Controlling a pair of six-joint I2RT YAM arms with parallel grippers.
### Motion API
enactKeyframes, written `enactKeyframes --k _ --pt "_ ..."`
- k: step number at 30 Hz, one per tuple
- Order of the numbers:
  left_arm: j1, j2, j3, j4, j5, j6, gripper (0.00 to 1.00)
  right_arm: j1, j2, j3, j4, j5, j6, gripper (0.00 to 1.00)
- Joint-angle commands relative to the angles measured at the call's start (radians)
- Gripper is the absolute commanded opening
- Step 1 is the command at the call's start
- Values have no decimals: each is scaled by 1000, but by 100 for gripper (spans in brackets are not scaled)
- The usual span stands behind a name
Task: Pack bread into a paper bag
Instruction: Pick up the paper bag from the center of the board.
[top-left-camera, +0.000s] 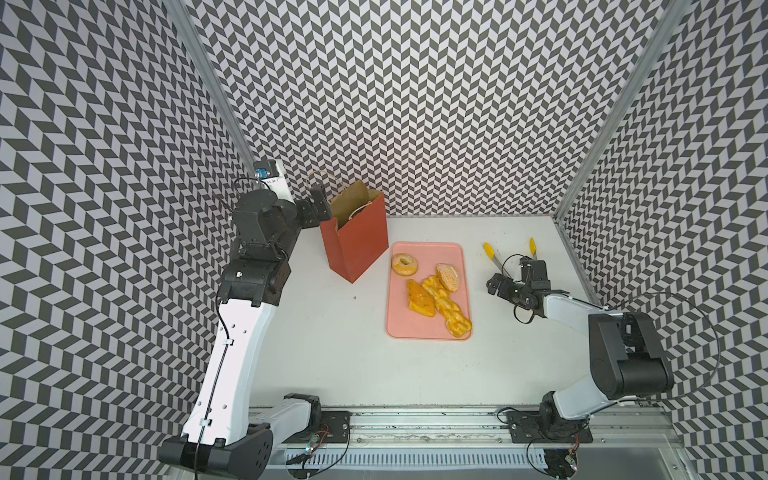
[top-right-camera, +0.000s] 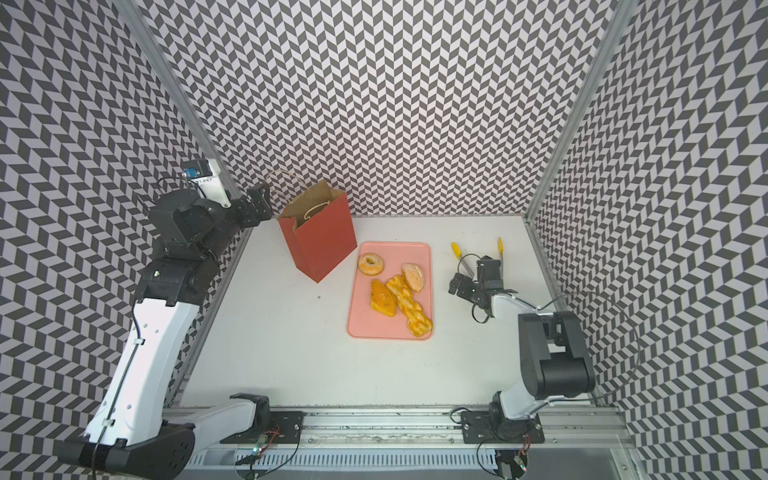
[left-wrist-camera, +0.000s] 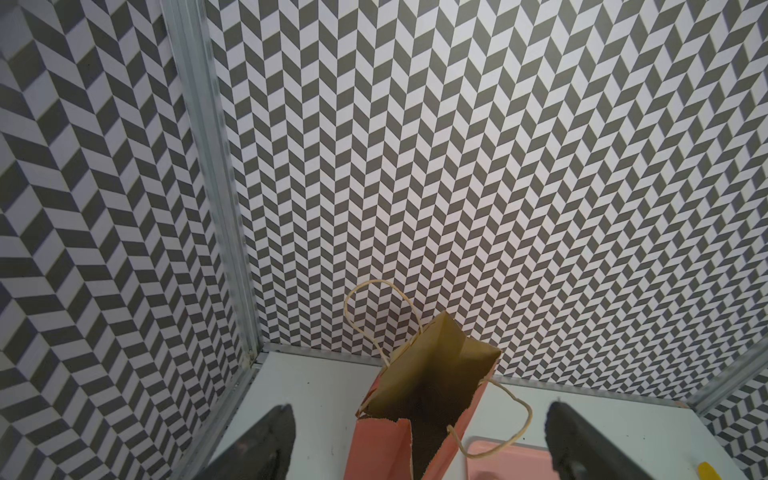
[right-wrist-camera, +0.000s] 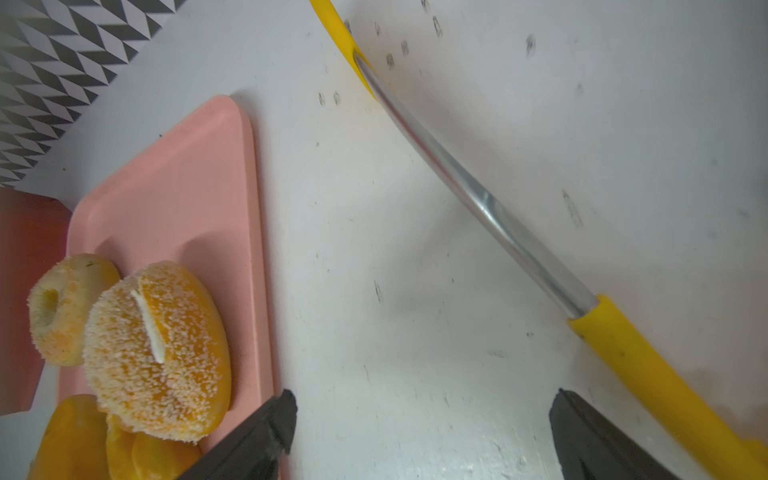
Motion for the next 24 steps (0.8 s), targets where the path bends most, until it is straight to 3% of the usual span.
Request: enactKeyframes --k 1,6,7,9,10,18,21,24 --pt "-2 18 42 -94 -54 73 98 -3 2 23 0 -2 -14 99" --pt "-2 107 127 -134 -37 98 77 -9 24 28 -14 -9 -20 99" --pt "-2 126 137 -138 -48 100 80 -9 43 35 -18 -27 -25 99" --pt "1 171 160 -153 -82 99 95 -9 66 42 -20 -51 -32 99" --pt "2 195 174 -165 -93 98 96 -10 69 38 -14 -67 -35 99" --pt "41 311 203 -183 -64 123 94 -10 94 47 -28 -71 -38 99" --pt "77 337 205 -180 -30 131 85 -9 108 53 -33 -64 -36 99" --pt "125 385 225 -189 38 133 85 -9 110 55 -36 -57 -36 99"
